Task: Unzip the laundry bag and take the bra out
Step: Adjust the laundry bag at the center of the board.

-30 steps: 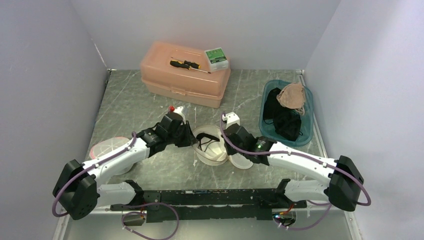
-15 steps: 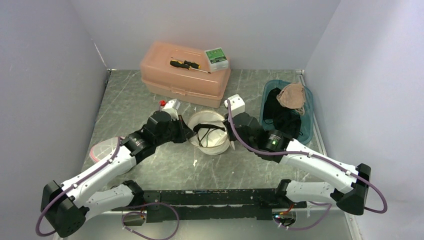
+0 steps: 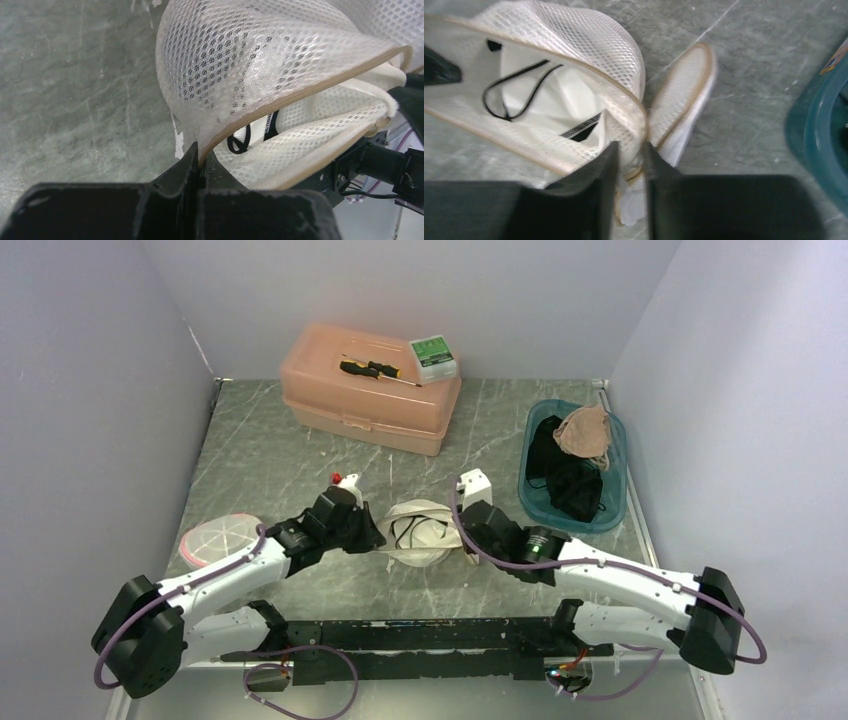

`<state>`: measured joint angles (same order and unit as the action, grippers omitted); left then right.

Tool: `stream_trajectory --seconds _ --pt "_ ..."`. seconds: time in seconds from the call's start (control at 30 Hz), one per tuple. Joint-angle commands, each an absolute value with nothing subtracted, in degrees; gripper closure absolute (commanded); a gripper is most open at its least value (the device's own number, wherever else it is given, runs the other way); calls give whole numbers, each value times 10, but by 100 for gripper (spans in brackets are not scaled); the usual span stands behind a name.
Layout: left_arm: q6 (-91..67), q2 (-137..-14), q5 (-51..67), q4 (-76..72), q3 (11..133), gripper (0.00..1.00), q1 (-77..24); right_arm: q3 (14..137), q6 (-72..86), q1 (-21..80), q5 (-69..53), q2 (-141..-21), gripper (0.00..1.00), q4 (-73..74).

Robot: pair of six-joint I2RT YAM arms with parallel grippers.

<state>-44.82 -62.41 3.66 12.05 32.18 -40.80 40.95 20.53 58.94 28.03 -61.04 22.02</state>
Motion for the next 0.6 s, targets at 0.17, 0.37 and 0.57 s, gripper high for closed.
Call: stream_trajectory --seconds 0.17,0.37,0.57 --pt "-436 -608 34 97 334 97 -433 430 230 608 186 -482 48 195" --pt "-446 -639 28 90 330 97 -448 491 204 631 80 -543 58 158" --pt "-461 -639 6 111 326 97 -460 502 199 649 69 -649 65 105"
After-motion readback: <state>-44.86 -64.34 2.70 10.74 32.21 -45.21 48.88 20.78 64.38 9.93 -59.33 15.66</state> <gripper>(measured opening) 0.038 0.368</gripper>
